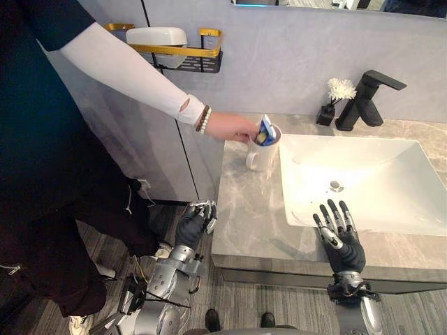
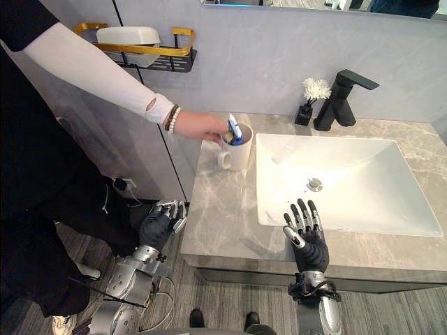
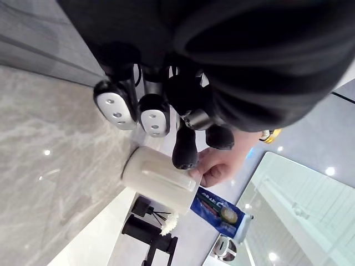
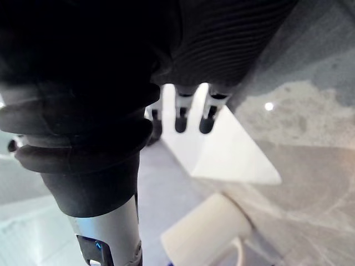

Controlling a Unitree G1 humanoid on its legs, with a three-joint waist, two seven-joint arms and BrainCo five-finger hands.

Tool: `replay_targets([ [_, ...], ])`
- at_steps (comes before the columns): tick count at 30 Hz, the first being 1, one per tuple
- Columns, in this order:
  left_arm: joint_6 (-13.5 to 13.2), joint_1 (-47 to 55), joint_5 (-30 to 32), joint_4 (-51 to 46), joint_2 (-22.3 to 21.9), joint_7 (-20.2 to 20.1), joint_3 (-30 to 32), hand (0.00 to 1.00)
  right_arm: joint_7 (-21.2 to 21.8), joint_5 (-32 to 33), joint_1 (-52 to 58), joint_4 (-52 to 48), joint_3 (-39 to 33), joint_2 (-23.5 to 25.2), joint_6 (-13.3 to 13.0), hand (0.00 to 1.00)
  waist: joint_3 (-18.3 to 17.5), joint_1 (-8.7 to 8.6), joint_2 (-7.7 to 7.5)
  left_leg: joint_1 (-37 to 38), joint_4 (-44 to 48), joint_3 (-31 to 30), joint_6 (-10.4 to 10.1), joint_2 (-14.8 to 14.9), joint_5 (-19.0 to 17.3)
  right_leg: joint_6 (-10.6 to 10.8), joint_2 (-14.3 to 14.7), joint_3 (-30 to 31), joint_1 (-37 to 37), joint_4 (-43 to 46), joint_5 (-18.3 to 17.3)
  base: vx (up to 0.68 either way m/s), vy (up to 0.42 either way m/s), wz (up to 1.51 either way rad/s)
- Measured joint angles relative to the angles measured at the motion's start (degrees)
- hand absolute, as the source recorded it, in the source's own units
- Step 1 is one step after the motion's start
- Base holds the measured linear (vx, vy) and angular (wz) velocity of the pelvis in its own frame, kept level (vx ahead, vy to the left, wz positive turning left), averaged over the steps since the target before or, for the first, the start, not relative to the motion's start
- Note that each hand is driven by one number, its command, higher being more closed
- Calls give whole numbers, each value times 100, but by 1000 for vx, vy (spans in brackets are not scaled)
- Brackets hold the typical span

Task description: Organize washtable

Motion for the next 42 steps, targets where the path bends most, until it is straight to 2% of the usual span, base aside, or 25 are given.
replay_targets([
  [33,33,188,6,-17,6,-23,112,100,17,-3,-3,89,136,-76,-3,0,-54,5,-2,-16,-28,-77,1,-10,1,4,-3,-60,11,-1,-5,0,0,1],
  [40,34,180,-6,-61,36,-26,98,100,22,-8,-64,110,190,-270,0,0,-61,1,26,-92,1,-296,-16,-28,24,2,-9,-269,19,-1,-9,0,2,14],
  [42,38,-32,-11,-61,127,-26,53,100,25,-8,-227,167,176,-459,-27,0,-43,2,48,-235,10,-502,-27,-46,150,-5,-27,-477,-17,5,-11,-23,-1,50],
])
